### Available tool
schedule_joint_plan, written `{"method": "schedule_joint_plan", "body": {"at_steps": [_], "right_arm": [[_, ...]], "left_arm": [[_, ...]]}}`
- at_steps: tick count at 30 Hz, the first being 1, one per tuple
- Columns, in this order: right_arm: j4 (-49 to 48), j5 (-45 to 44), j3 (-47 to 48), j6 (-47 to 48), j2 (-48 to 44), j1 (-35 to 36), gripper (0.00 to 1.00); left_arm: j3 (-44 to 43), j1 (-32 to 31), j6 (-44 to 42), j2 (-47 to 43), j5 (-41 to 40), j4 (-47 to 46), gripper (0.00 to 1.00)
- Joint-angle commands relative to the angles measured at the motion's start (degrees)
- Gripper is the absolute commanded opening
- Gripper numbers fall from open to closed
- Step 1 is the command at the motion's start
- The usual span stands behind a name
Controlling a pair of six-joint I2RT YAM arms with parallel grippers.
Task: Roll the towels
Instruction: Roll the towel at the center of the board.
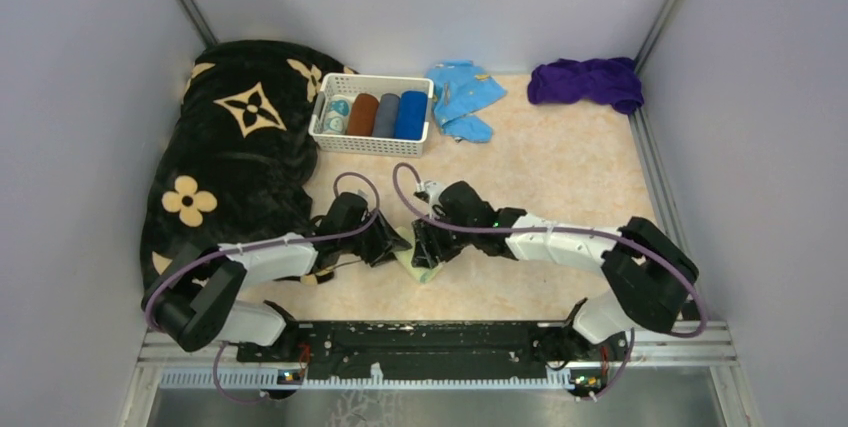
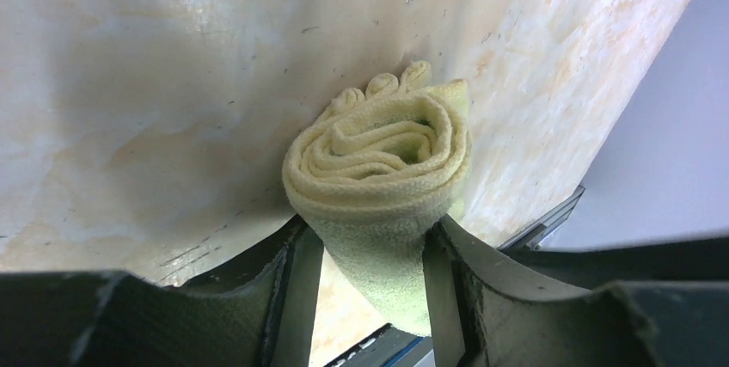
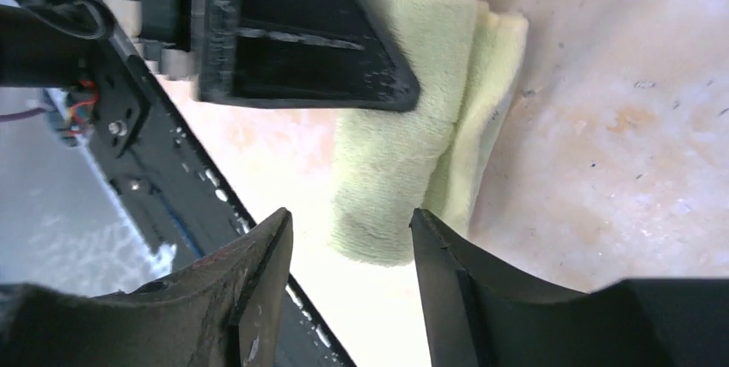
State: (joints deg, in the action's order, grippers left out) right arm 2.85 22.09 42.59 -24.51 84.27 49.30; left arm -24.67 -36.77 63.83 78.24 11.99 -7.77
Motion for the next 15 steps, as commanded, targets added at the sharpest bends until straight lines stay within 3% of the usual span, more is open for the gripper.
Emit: {"method": "schedule_joint_plan", "body": {"at_steps": [1, 7, 15], "right_arm": [[12.8, -25.6, 5.9, 9.3, -4.3, 8.6, 0.54], [16.6, -42.9, 12.3, 11.8, 1.8, 19.2, 0.56], [22.8, -52.1, 18.1, 9.7, 15.8, 26.6, 0.51]], "left_arm": [[-0.5, -0.7, -2.1, 2.6, -3.5, 6.9, 0.50], [-1.7, -1.2, -2.6, 3.5, -4.3, 8.2, 0.50], [-2.2, -1.7, -2.5, 3.7, -5.2, 8.8, 0.54]]}}
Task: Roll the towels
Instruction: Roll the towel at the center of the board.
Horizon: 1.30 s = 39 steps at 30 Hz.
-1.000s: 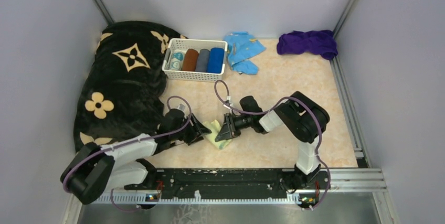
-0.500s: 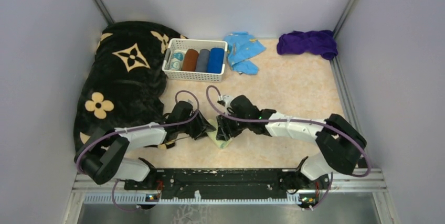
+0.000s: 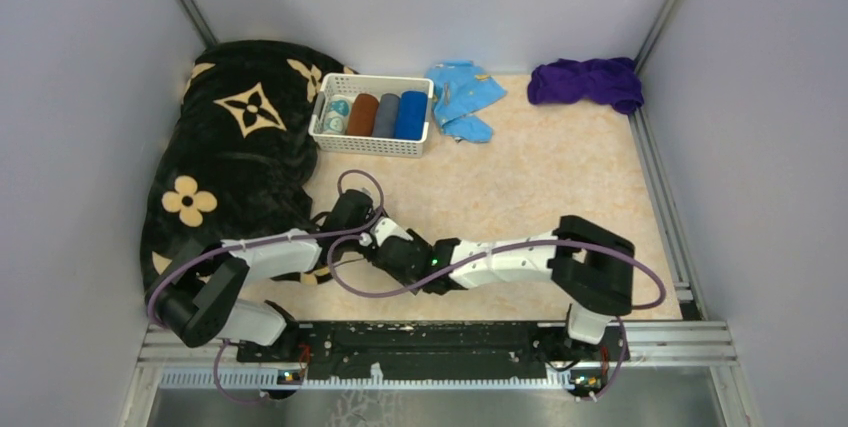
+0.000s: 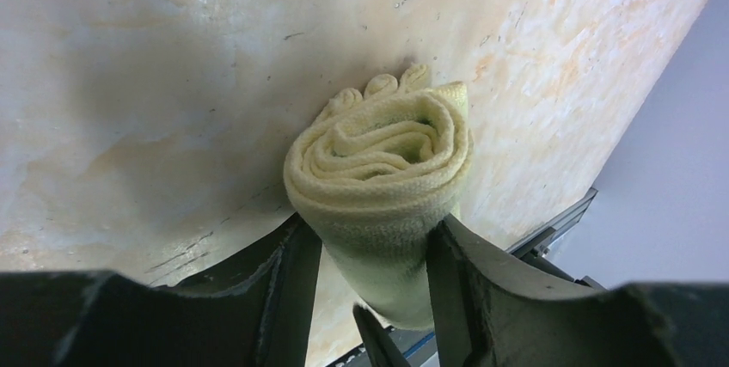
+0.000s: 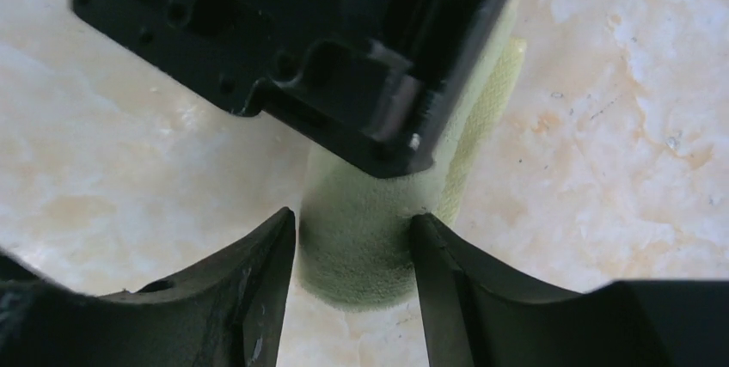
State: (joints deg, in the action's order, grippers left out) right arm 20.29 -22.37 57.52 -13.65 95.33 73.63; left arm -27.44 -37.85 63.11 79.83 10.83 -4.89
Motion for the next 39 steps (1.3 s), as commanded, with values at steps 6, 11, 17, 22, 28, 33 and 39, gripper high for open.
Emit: {"method": "schedule_joint_plan", "body": {"at_steps": [6, 11, 17, 22, 28, 33, 39], "right_arm": [[7.1, -5.5, 0.0, -6.7, 6.8, 2.6, 0.32], [-1.7, 7.2, -7.5, -8.5, 0.3, -0.4, 0.17], [-15.2, 24.1, -17.6, -12.0, -8.4, -7.8, 0.15], [-27.0, 37.3, -24.6, -16.3, -10.5, -14.3, 0.15], [-37.0, 47.2, -29.2, -20.2, -7.6, -19.7, 0.15], [-39.6, 49.9, -30.5, -22.9, -4.8, -22.8, 0.14], [-41.8, 51.6, -30.4, -24.8, -1.6, -24.3, 0.14]], "left_arm": [[0.7, -0.7, -1.0, -0.5, -4.5, 6.4, 0.62], [3.1, -0.7, 1.2, -6.9, -4.0, 5.7, 0.71], [8.8, -0.7, 3.7, -16.5, -1.6, 1.1, 0.82], [10.9, -1.9, 5.1, -15.5, 1.2, -7.3, 0.83], [11.4, -3.5, 6.5, -7.5, 2.6, -18.1, 0.80], [10.9, -4.4, 7.8, -2.2, 4.1, -21.2, 0.72], [11.1, -7.0, 9.2, -0.7, 2.7, -21.4, 0.66]]}}
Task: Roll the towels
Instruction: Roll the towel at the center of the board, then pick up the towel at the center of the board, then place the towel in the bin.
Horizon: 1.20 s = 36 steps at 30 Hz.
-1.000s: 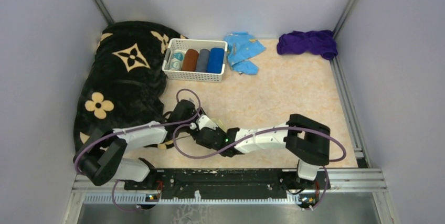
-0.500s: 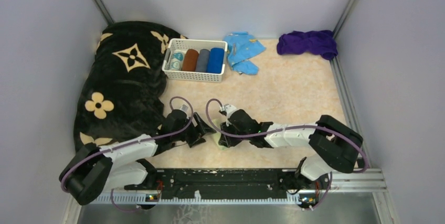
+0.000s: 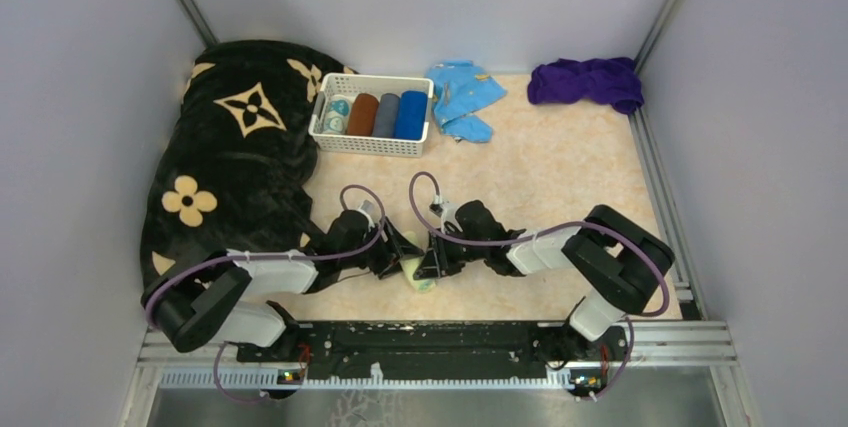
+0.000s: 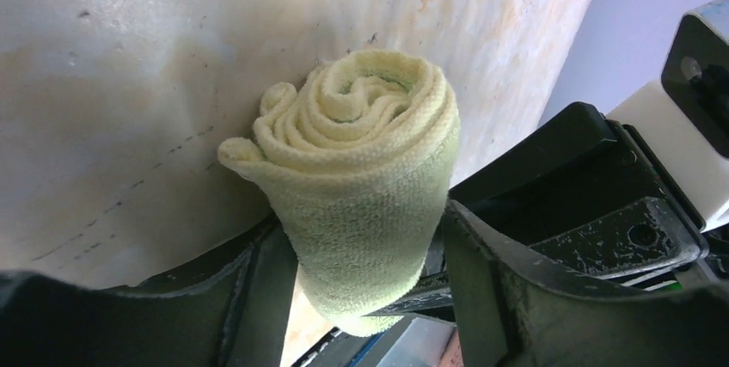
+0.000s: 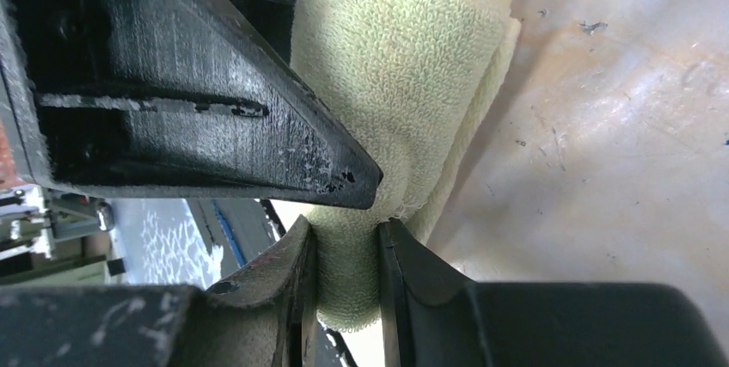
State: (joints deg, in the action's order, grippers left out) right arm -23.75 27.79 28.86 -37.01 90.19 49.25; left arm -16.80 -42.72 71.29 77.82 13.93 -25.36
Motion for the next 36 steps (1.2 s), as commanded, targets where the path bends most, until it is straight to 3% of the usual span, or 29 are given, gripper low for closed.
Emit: {"method": "schedule_joint_plan", "body": {"at_steps": [1, 10, 16, 24, 30, 36], "right_arm": [[2.0, 1.7, -1.6, -1.5, 3.7, 0.1, 0.14], [4.3, 0.2, 1.4, -0.3, 2.2, 0.1, 0.19], [15.9, -3.1, 7.0, 6.7, -6.7, 0.1, 0.44], [32.6, -14.9, 13.4, 15.3, -19.2, -0.3, 0.69], [37.5, -21.1, 14.2, 18.7, -23.5, -0.9, 0.79], [38.9, -23.6, 14.6, 20.1, -22.9, -1.4, 0.82]], "left_arm": [[0.5, -2.4, 1.1, 1.3, -0.8, -0.9, 0.63], [-1.1, -2.9, -1.5, 5.0, -3.1, -1.8, 0.32], [-6.2, 1.8, -14.6, 0.9, -6.2, 4.6, 0.23], [-27.2, 18.1, -37.9, 2.6, 2.2, 20.3, 0.22], [-47.8, 26.9, -50.4, 11.7, 9.2, 30.9, 0.22], [-69.2, 33.7, -59.0, 25.3, 12.9, 41.7, 0.22]]}}
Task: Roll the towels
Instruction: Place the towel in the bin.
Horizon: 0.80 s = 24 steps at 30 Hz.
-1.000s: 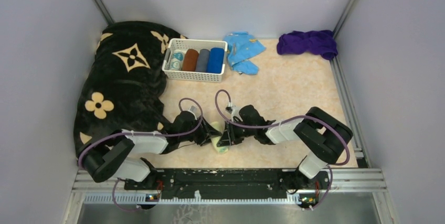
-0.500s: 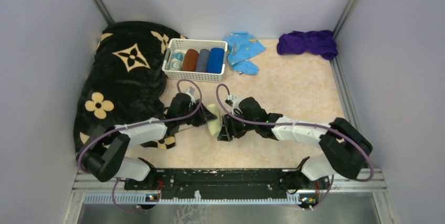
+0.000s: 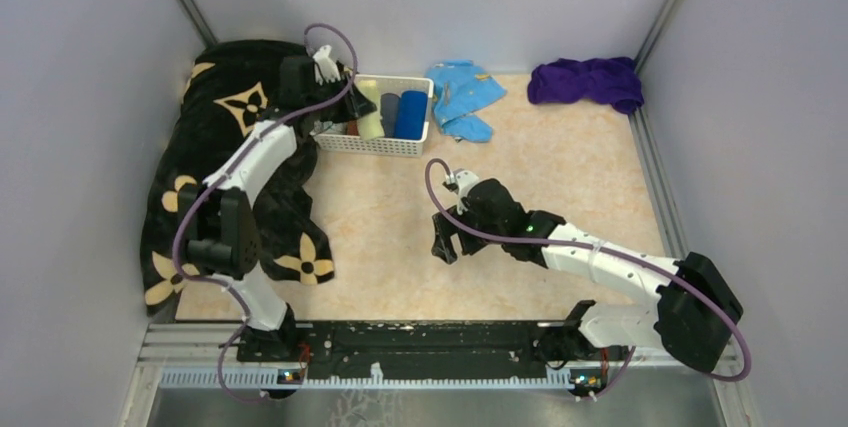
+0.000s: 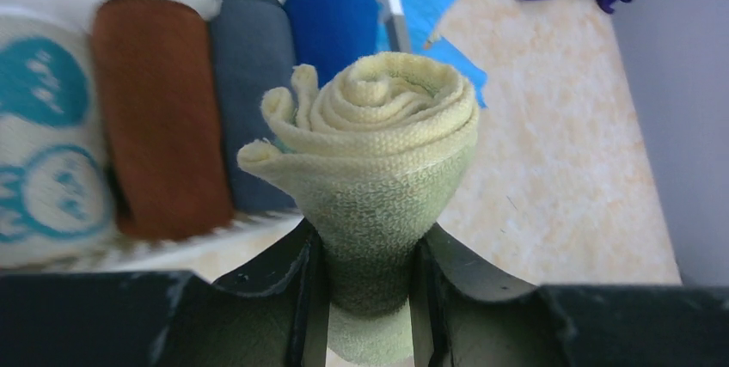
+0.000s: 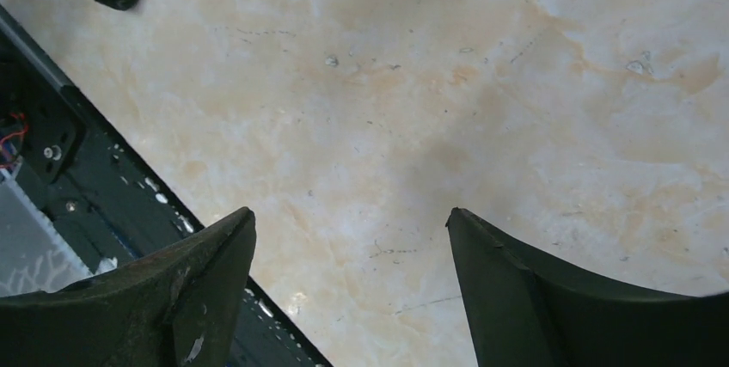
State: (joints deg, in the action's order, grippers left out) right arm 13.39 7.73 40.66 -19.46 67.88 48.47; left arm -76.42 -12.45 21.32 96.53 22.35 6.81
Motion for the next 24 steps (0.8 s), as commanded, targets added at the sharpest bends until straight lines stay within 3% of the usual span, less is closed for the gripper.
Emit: {"method": "schedule_joint_plan", "body": {"at_steps": [1, 9, 24], "right_arm": [[2.0, -3.9, 2.9, 2.7, -0.3, -0.6, 0.82], [2.2, -4.7, 3.1, 3.7, 1.5, -1.0, 0.83], [2.9, -6.1, 2.9, 4.0, 2.8, -1.2, 0.82]], "left_arm": [[-12.6, 4.5, -10.1, 8.9, 5.3, 11.0, 0.22], [-31.7, 10.4, -18.0, 25.3, 10.4, 21.6, 0.22], [-39.8, 11.6, -26.1, 39.5, -0.3, 29.4, 0.29]]}}
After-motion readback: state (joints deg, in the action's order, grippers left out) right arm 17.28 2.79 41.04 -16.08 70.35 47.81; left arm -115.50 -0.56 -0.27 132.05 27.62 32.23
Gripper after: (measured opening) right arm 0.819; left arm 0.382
